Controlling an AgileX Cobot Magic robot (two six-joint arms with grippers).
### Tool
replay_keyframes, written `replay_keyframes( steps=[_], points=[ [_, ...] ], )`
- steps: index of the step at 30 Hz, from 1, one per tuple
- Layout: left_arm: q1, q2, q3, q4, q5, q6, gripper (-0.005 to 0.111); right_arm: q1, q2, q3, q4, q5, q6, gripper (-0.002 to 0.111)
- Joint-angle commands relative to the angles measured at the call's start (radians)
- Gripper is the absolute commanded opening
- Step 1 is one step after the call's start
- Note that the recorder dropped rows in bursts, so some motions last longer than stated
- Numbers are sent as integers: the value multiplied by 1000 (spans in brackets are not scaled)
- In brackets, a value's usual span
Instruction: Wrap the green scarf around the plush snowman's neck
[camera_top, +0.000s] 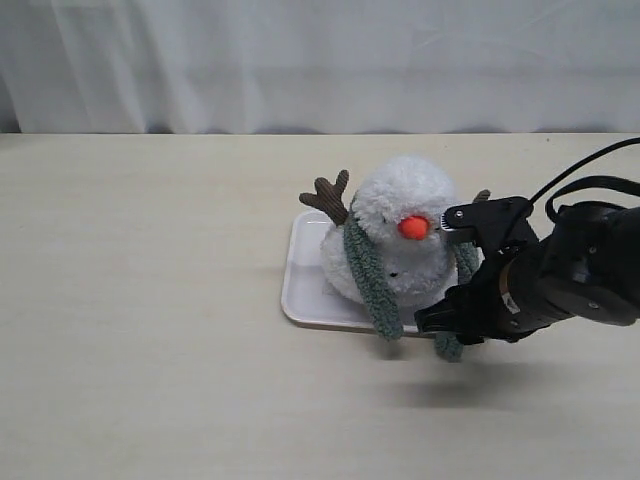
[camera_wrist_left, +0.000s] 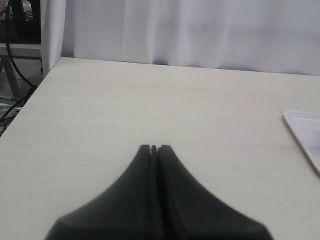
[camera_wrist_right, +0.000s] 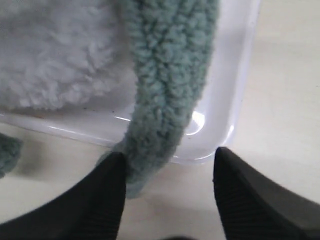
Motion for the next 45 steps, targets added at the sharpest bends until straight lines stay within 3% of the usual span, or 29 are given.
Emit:
replay_keyframes(
  steps=[1, 5, 13, 23, 45],
  points=[
    [-1, -2, 3, 1, -12, 0, 0, -9, 1, 20, -10, -117, 3, 31],
    [-1, -2, 3, 1, -12, 0, 0, -9, 1, 28, -10, -168, -6, 4],
    [-1, -2, 3, 1, -12, 0, 0, -9, -13, 28, 40, -195, -14, 4],
    [-1, -2, 3, 1, -12, 0, 0, 97, -84, 28, 102, -227, -62, 4],
    [-1, -2, 3, 1, -12, 0, 0, 96, -2, 28, 94, -271, -85, 4]
  ],
)
